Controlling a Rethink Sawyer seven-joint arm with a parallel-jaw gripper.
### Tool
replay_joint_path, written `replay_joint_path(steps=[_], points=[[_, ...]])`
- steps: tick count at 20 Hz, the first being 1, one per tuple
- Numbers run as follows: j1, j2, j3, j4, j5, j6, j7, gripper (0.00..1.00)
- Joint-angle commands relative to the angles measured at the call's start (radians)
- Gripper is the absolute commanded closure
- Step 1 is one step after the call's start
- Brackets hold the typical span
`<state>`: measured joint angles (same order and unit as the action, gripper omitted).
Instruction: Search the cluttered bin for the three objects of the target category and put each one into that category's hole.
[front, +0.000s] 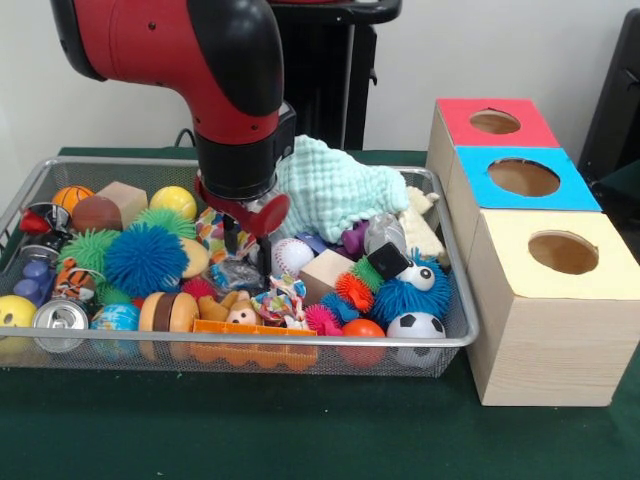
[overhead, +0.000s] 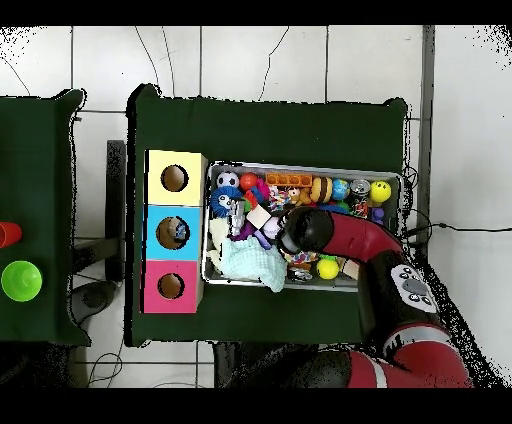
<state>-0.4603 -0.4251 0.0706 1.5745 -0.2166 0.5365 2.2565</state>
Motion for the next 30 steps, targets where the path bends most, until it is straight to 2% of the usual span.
replay_joint_path(steps=[1, 10, 17, 30], points=[[0.021, 0.027, 0.052, 0.036, -0.015, -0.066, 0.036, 0.00], [0.025, 0.053, 0.050, -0.004, -0.013, -0.055, 0.029, 0.00], [-0.014, 0.085, 0.070, -0.086, -0.011, -0.005, -0.029, 0.00], [-0.021, 0.134, 0.060, -0.144, -0.024, -0.037, -0.026, 0.00]])
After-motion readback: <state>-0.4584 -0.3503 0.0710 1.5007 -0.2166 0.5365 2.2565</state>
